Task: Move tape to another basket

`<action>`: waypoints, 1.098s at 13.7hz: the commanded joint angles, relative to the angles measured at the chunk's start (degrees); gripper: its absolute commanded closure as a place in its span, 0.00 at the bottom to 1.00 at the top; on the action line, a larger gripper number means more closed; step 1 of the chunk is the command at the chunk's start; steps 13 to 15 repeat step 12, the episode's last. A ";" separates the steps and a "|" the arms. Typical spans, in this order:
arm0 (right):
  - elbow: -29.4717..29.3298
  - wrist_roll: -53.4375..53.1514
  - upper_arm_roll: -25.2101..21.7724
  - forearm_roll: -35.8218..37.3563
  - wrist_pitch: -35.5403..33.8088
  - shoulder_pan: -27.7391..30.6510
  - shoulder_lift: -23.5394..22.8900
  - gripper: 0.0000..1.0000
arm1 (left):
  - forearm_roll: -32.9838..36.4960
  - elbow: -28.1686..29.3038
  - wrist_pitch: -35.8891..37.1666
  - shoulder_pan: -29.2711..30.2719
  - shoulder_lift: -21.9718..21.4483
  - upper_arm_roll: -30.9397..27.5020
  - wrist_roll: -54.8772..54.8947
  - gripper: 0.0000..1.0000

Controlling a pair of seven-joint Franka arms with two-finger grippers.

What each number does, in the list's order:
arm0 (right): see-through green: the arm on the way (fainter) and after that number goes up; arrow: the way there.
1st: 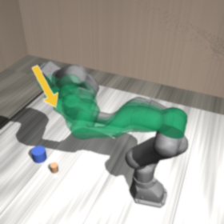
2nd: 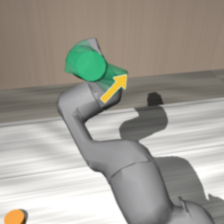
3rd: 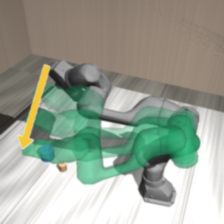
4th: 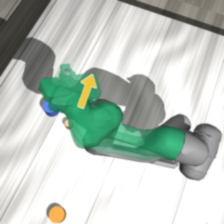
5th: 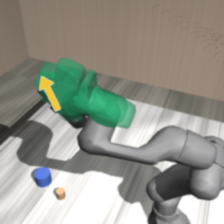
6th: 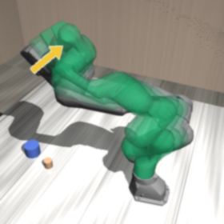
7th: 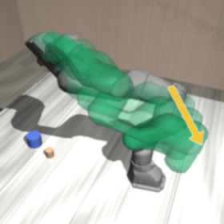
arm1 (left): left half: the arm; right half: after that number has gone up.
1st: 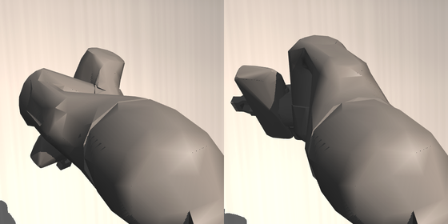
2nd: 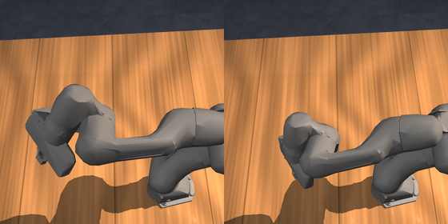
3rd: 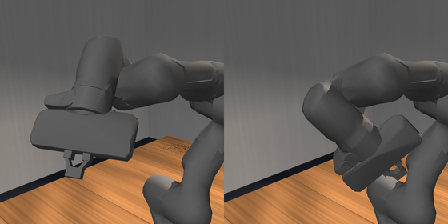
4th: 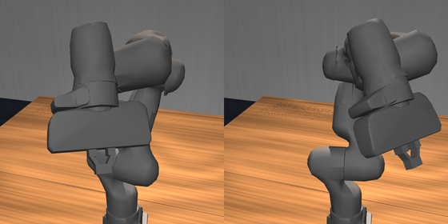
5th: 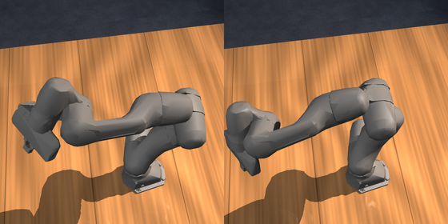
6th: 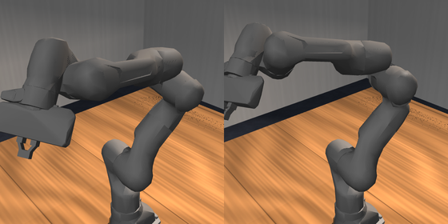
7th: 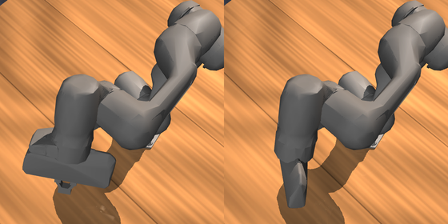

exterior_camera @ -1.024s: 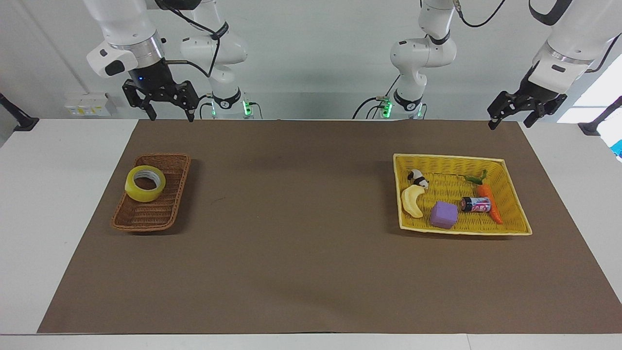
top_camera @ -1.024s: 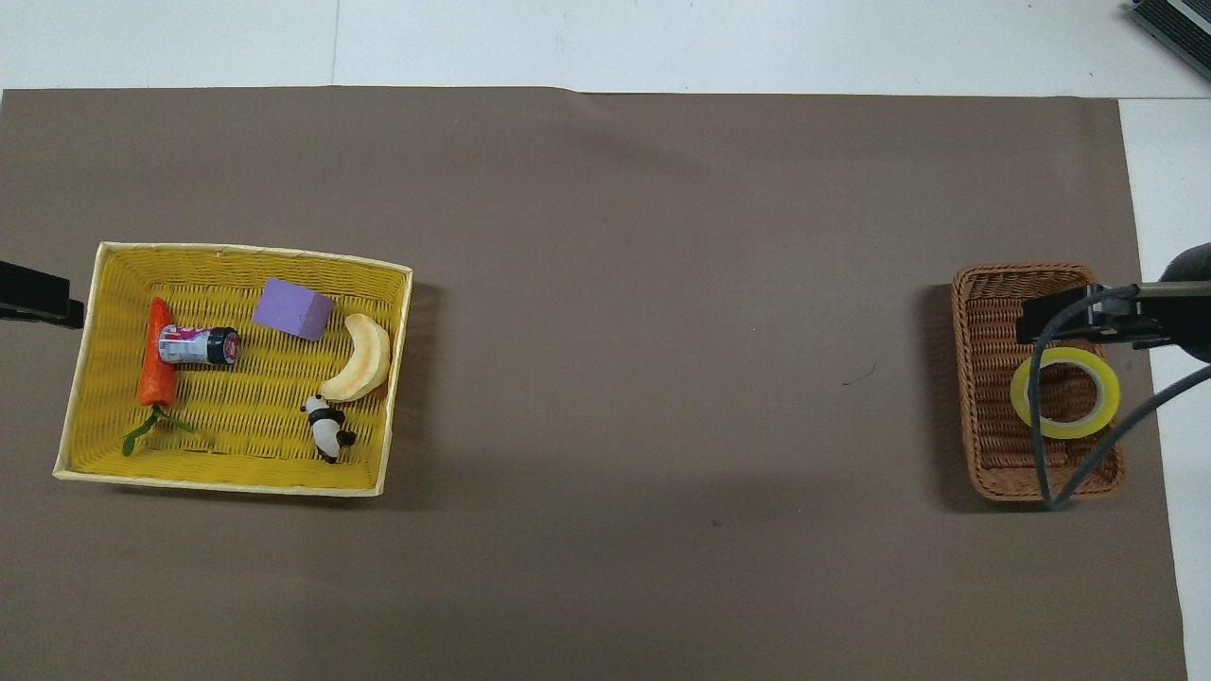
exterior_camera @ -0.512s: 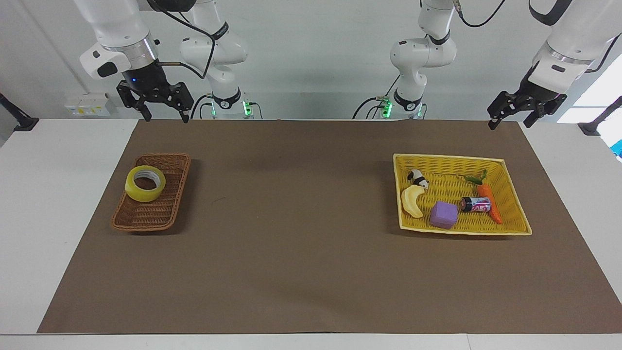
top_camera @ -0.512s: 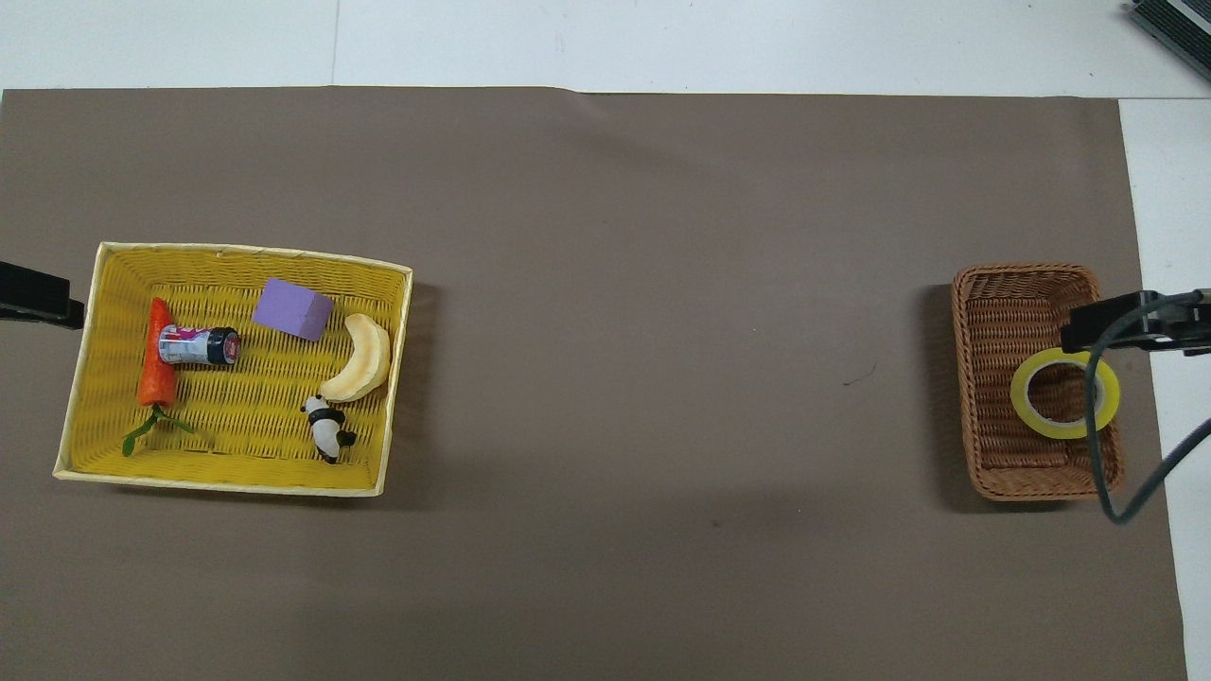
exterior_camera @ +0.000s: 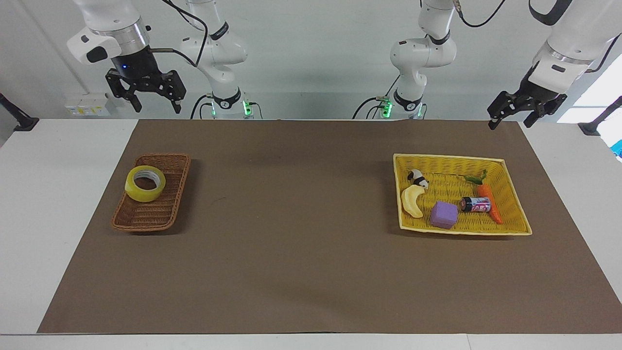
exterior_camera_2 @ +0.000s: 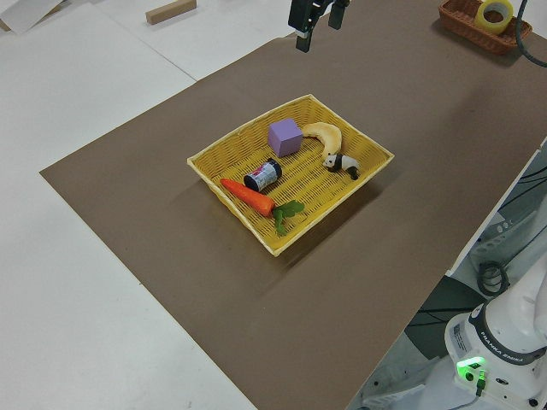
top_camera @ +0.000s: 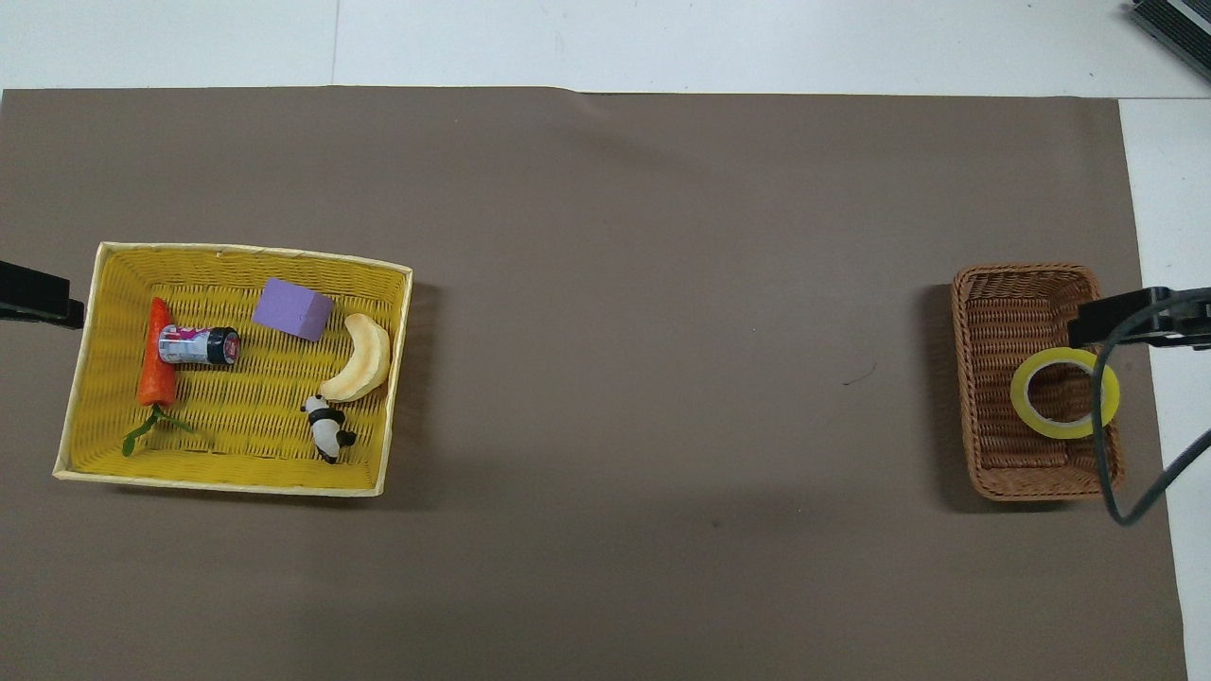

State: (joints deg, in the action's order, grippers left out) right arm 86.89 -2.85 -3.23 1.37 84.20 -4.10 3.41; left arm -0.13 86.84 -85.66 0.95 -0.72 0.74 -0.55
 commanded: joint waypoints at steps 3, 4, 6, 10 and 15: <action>0.82 1.18 0.33 0.13 -0.44 0.94 0.80 0.00 | 0.48 -0.44 1.11 -0.42 -0.16 -0.39 -0.07 0.00; 0.82 1.18 0.41 0.13 -0.53 0.94 0.80 0.00 | 0.48 -0.44 1.11 -0.42 -0.16 -0.39 -0.07 0.00; 0.91 0.83 0.42 0.13 -0.44 0.94 0.89 0.00 | 0.48 -0.44 1.11 -0.42 -0.16 -0.39 -0.07 0.00; 2.14 0.74 0.50 -0.93 -0.35 0.85 1.59 0.00 | 0.48 -0.44 1.11 -0.42 -0.16 -0.39 -0.07 0.00; 3.02 0.48 0.50 -0.93 -0.18 0.85 2.30 0.00 | 0.48 -0.44 1.11 -0.42 -0.16 -0.39 -0.07 0.00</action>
